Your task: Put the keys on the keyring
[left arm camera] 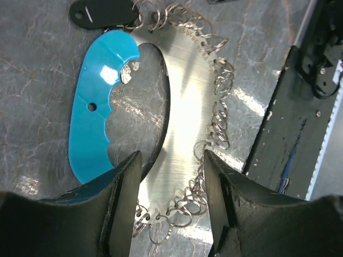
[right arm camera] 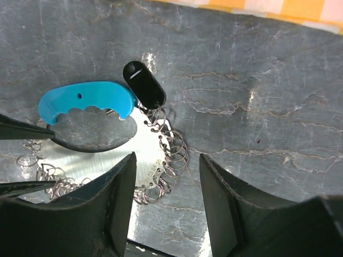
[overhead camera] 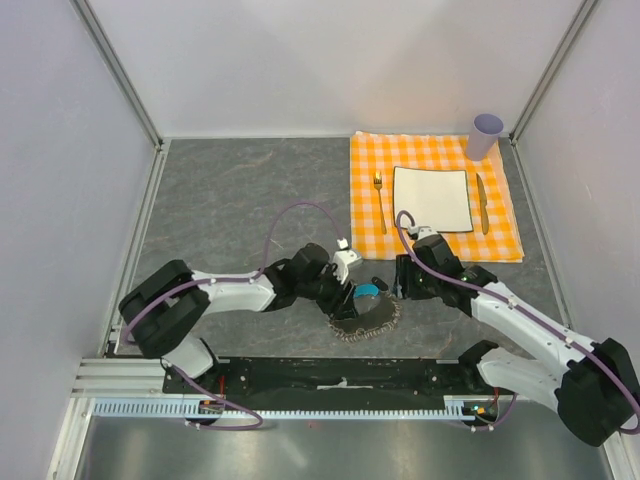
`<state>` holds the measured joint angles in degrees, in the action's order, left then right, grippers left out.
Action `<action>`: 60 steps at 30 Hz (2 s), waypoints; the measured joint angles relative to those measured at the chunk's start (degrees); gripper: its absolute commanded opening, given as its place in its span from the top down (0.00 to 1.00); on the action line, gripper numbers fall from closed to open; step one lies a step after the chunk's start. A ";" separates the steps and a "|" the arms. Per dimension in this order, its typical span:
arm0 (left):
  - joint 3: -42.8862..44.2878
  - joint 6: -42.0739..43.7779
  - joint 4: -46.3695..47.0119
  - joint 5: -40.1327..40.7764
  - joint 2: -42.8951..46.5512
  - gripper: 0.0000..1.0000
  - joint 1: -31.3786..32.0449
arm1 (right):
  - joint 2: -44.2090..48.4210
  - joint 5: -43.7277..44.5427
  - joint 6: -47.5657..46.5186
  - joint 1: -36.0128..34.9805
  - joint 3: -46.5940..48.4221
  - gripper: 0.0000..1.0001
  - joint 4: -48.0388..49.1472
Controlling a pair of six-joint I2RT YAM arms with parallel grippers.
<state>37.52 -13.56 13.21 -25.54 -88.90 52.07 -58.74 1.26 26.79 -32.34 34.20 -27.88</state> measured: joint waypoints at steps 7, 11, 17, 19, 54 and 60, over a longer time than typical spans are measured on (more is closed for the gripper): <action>5.18 -1.11 -6.49 1.90 -6.03 0.42 0.52 | -2.82 -3.69 1.09 0.00 -1.95 0.42 1.66; 8.39 -1.40 -10.69 4.72 -7.23 0.42 0.79 | -6.14 -7.41 1.01 -0.02 -2.14 0.42 4.22; 10.56 -1.62 -15.10 11.45 -7.30 0.42 0.68 | -14.51 -11.82 0.59 -1.84 -1.36 0.41 9.97; 10.32 -1.64 -16.17 13.84 -6.47 0.42 0.33 | -18.64 -13.05 0.44 -3.67 0.98 0.41 12.24; 7.45 -3.58 -21.16 33.18 -0.70 0.39 -6.25 | -12.39 -4.15 -6.62 -12.44 1.77 0.56 16.41; 11.56 -1.84 -24.13 34.60 -5.03 0.38 -6.03 | -12.39 -3.96 -6.64 -12.44 1.01 0.54 17.92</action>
<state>49.08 -15.40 -10.92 9.06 -93.93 46.04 -71.13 -2.70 20.14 -44.77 35.20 -9.96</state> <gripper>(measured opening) 0.610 0.450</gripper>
